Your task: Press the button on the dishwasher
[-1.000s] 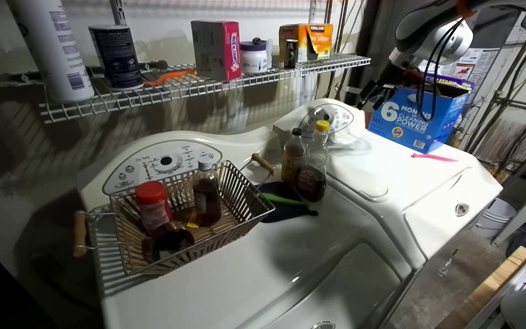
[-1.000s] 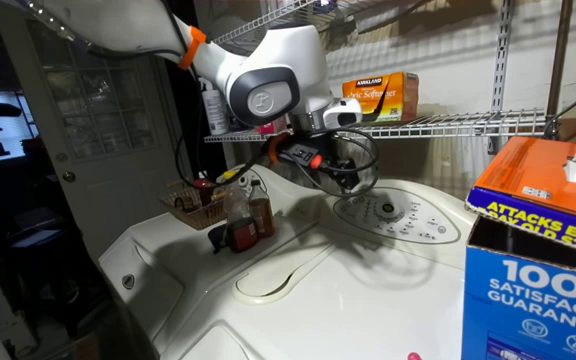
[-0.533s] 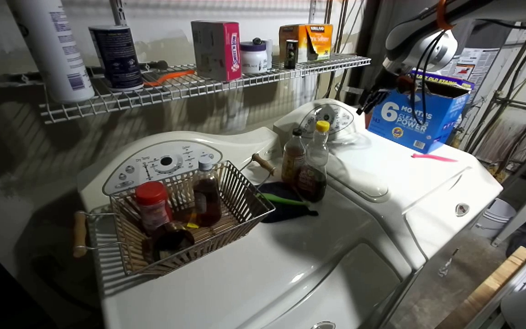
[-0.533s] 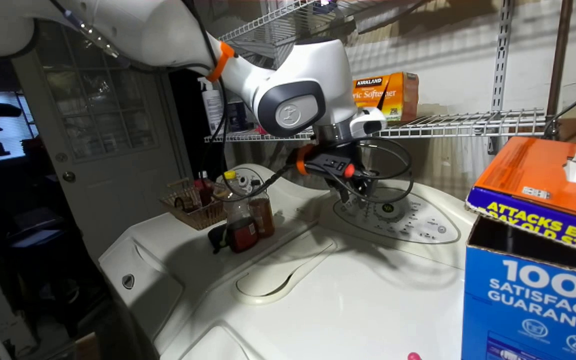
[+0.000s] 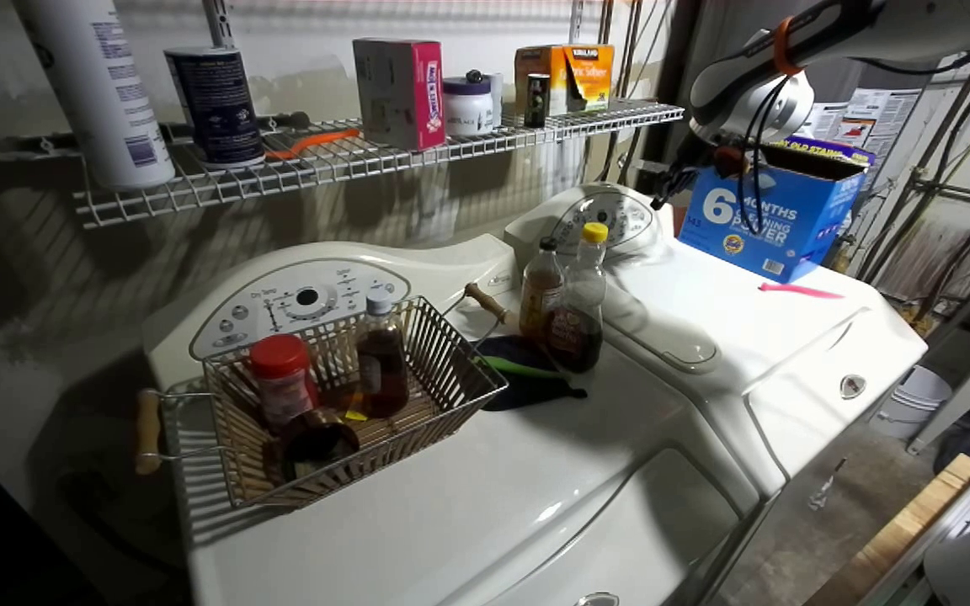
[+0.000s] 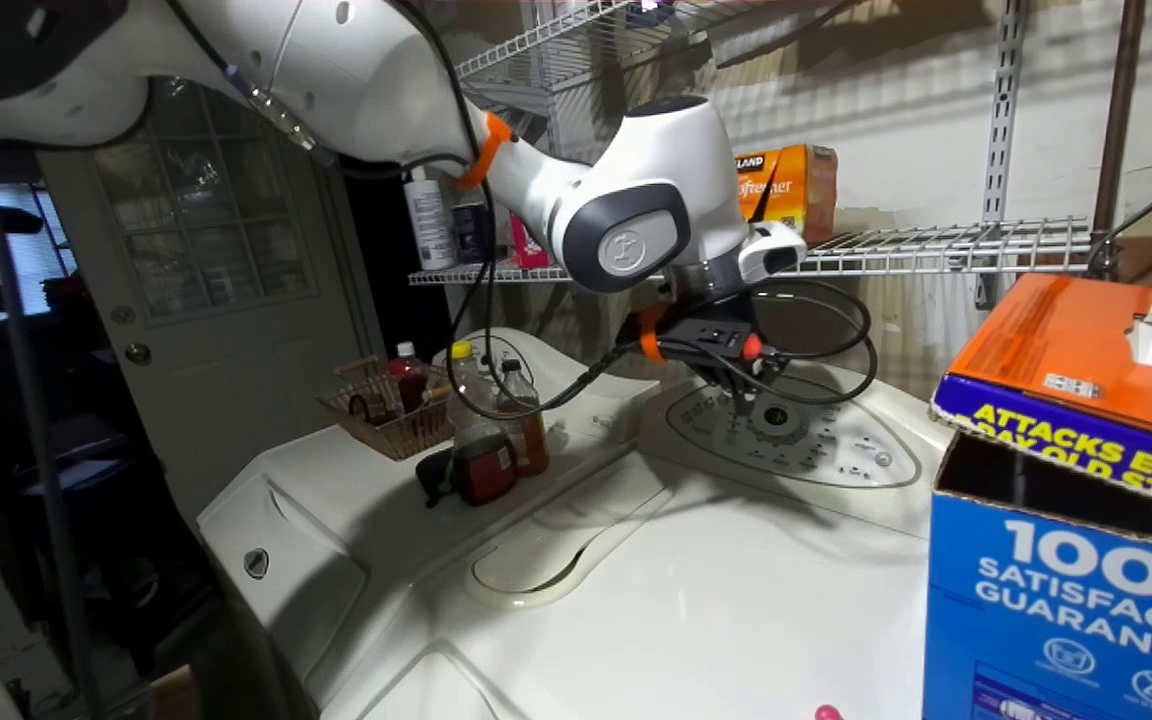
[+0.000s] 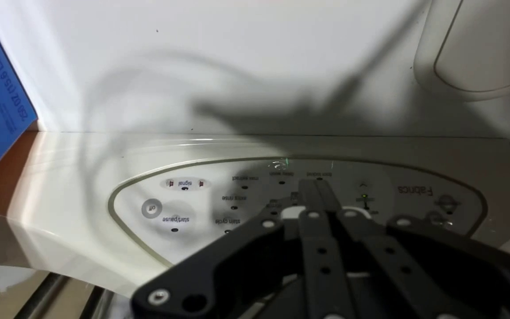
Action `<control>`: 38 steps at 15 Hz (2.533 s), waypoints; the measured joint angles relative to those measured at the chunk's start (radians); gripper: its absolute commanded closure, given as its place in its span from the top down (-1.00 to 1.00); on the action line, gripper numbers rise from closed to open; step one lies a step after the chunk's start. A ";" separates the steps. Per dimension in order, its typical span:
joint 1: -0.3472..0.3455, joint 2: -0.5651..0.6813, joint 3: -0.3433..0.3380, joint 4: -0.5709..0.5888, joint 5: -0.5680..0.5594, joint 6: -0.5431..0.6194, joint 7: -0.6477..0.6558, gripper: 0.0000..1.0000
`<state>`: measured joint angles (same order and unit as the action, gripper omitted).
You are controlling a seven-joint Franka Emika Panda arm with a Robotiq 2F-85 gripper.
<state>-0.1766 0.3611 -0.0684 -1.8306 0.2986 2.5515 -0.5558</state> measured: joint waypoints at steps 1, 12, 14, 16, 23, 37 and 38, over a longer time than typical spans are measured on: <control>-0.002 0.007 0.002 0.007 0.000 0.000 -0.002 -0.98; -0.010 0.012 0.013 0.016 -0.004 0.000 -0.004 -1.00; -0.015 0.020 0.023 0.029 -0.023 -0.010 -0.004 -1.00; -0.019 0.043 0.028 0.061 -0.044 -0.027 -0.004 -1.00; -0.061 0.152 0.048 0.197 -0.072 -0.081 -0.006 -1.00; -0.077 0.358 0.065 0.451 -0.117 -0.131 0.014 -1.00; -0.078 0.369 0.064 0.464 -0.124 -0.132 0.018 -1.00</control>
<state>-0.2543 0.7301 -0.0039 -1.3662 0.1750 2.4198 -0.5377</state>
